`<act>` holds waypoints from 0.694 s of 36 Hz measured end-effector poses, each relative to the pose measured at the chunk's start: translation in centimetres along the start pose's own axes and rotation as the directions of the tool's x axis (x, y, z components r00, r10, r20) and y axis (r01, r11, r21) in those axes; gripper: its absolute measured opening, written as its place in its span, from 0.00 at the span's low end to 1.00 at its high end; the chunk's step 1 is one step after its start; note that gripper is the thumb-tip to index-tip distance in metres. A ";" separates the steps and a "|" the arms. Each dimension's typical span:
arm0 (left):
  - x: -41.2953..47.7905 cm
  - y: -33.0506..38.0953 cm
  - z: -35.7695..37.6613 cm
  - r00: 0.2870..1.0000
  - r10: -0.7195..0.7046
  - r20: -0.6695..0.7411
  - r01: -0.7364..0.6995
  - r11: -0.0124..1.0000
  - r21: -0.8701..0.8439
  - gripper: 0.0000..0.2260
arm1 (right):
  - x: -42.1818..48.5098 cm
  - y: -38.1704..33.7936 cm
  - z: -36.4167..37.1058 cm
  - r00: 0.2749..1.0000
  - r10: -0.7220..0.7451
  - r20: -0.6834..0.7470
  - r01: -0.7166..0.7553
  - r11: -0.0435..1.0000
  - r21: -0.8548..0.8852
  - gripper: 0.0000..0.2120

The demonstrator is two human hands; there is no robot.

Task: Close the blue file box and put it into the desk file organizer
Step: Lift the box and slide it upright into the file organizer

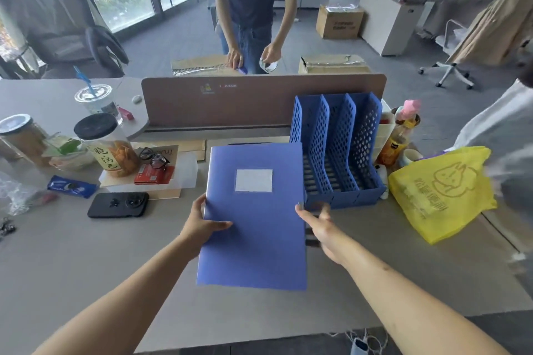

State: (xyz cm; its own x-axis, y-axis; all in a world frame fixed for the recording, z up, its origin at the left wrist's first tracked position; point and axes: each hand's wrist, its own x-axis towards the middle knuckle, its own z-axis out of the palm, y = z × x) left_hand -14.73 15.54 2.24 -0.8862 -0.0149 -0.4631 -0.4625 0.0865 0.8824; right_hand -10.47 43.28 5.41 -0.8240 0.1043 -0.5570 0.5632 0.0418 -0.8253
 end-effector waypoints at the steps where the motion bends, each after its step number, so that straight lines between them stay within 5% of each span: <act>1: 0.1 0.9 0.1 0.999 0.022 0.030 -0.022 1.000 -0.001 0.52 | -0.4 -1.1 -0.7 0.999 -0.034 0.019 0.034 0.999 -0.020 0.35; 8: 0.5 6.7 3.4 0.970 0.166 0.180 -0.168 0.986 -0.002 0.52 | -4.0 -8.3 -6.0 0.978 -0.204 0.030 0.204 0.939 -0.276 0.28; 14: 0.9 9.3 7.8 0.926 0.191 0.326 -0.192 0.981 -0.030 0.44 | -6.5 -11.2 -9.9 0.949 -0.279 -0.149 0.209 0.906 -0.368 0.29; 25: -1.0 15.9 16.4 0.921 0.153 0.359 -0.167 0.986 0.009 0.45 | -8.8 -13.6 -11.8 0.763 -0.500 -0.408 0.160 0.759 -0.631 0.25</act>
State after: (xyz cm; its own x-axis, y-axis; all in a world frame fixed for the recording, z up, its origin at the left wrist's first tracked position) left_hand -20.75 33.25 15.33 -0.8770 0.3572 -0.3213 -0.3074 0.0969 0.9466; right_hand -10.18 53.57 22.64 -0.8852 0.4645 0.0258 0.3354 0.6755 -0.6566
